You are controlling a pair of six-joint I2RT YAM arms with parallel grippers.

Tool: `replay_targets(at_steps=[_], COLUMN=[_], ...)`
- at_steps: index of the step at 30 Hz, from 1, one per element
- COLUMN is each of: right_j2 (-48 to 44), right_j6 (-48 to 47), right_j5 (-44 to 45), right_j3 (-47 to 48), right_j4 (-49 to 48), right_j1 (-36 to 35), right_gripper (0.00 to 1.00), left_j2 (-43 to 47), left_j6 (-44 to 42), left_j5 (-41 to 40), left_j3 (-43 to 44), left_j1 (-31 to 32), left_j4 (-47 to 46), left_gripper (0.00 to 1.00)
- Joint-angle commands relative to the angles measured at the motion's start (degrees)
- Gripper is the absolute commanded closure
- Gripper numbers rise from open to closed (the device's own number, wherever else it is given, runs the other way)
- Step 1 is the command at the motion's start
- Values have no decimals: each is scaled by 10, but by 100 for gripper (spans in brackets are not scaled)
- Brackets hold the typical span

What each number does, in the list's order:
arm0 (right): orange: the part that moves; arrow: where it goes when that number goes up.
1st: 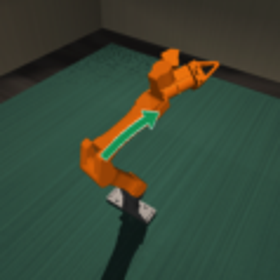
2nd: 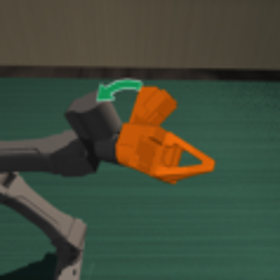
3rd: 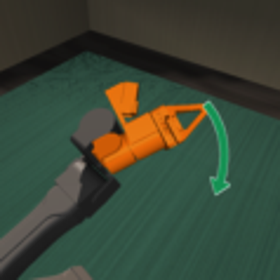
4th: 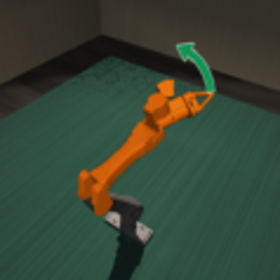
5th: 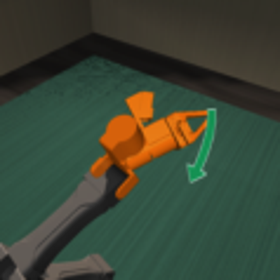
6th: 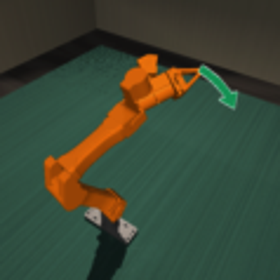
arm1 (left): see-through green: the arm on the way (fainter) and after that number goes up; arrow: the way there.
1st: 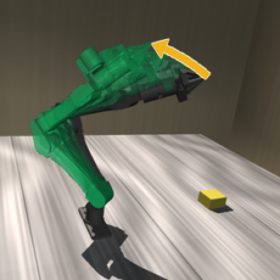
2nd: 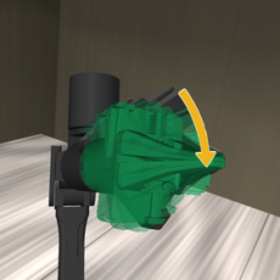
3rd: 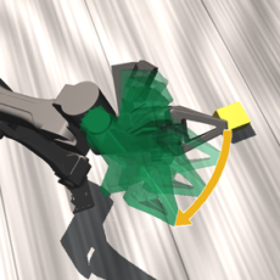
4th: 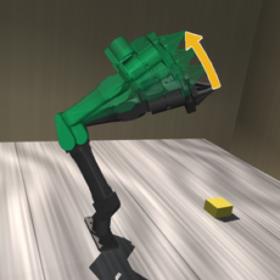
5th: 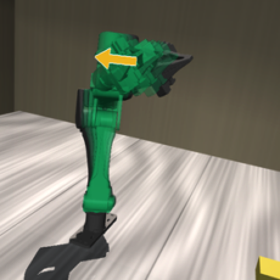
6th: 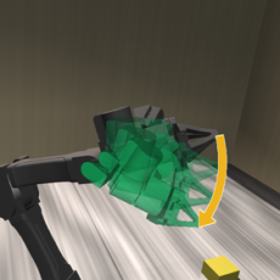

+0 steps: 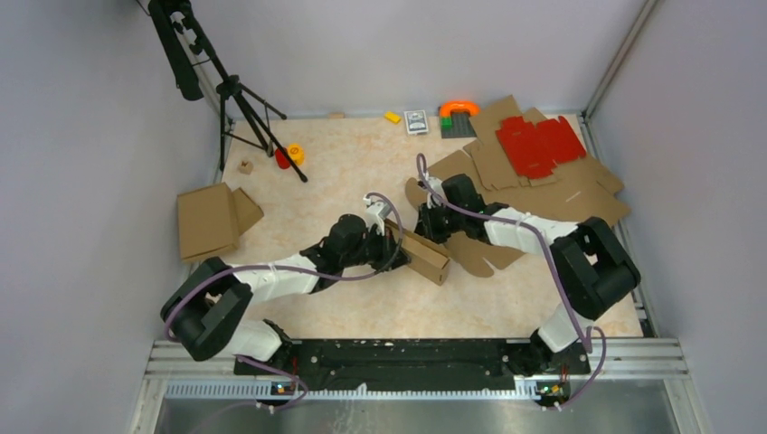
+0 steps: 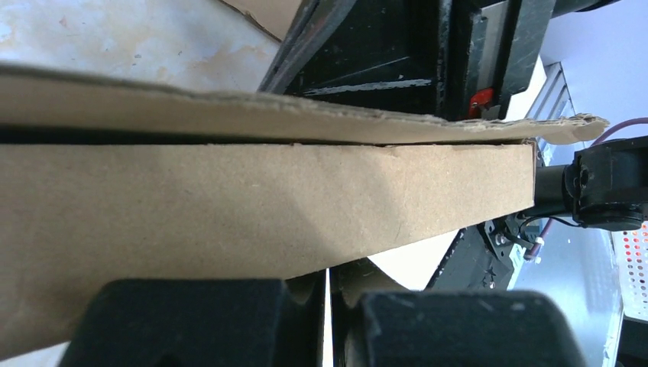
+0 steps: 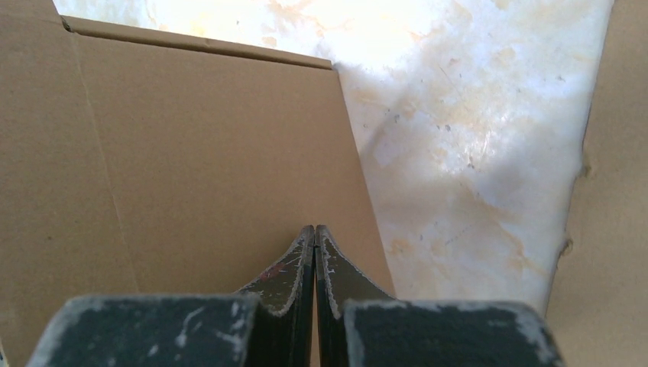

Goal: Fold the paper box

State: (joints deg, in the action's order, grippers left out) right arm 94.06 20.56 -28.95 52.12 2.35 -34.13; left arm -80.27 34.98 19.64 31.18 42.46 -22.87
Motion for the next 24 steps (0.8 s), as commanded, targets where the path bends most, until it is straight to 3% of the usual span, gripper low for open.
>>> replay_targets(at_steps=[1, 7, 12, 24], right_j2=[-48, -88, -126, -182], right_j6=[-17, -8, 11, 73], right_j5=[11, -4, -24, -125], right_j3=[13, 9, 4, -32], right_j4=[49, 59, 54, 6], right_j1=[-5, 29, 57, 90], right_gripper=[100, 98, 85, 65], left_j2=[39, 58, 53, 41], left_j6=[-4, -5, -8, -24], left_j5=[-11, -11, -10, -5], left_j3=[10, 8, 9, 30], left_j1=[-1, -1, -2, -4], left_j4=[0, 16, 14, 16], left_gripper=[100, 98, 98, 98])
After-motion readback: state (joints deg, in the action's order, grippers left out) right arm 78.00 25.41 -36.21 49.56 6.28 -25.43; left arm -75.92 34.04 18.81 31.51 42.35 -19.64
